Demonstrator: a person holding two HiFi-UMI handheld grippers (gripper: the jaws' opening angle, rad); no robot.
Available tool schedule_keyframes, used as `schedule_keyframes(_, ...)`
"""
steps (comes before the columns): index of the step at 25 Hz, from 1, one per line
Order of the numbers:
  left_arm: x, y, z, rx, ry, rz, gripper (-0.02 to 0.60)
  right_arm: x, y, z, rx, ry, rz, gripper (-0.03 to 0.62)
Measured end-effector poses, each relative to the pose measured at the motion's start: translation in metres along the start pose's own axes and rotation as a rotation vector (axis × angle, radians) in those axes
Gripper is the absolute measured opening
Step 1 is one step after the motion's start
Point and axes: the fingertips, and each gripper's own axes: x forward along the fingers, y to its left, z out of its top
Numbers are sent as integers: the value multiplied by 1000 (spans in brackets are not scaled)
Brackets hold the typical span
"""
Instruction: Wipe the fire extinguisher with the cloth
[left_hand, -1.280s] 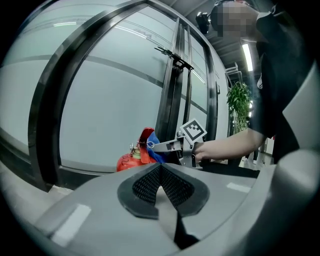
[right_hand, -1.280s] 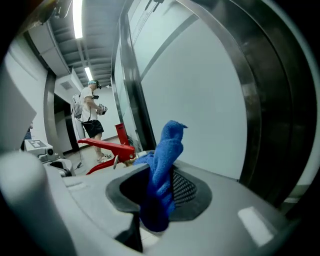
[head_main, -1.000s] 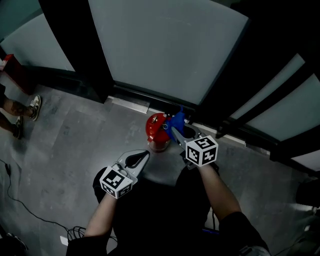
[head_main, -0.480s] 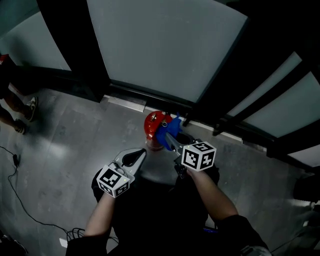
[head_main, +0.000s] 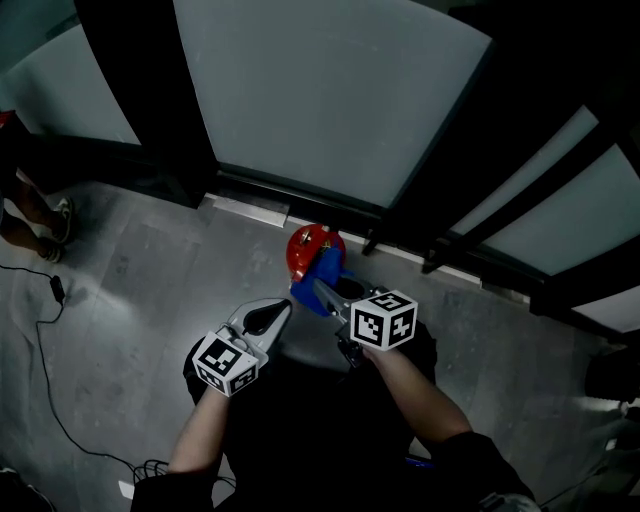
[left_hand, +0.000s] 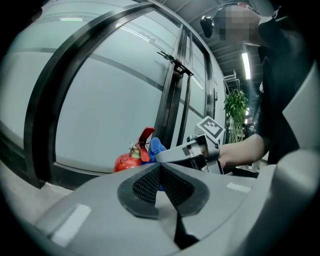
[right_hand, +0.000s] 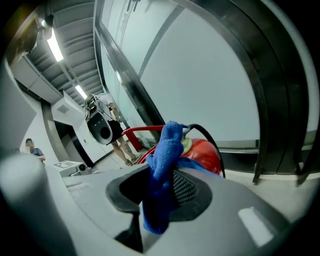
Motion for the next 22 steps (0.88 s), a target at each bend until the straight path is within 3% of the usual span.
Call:
schedule_keyframes(3,4,-2,2,4,-5,-8,8,-4,6,-8,-50,64,38,104)
schedule_keyframes(8,5,2,5,-11,-19,-11,8,-37,-10,18,-89,54,11,104)
schedule_keyframes(14,10,5,14,-24,-49,-1,8,-72,-48,79,-59,-93,-45,104)
schedule_keyframes(17,9,6,16,-10,-44,1,8,-63,-60,99,-6,-160,-25,104)
schedule_keyframes(22,14,2,14,33,-9,-13,8,-29,-68,101,-5,-146,30,104)
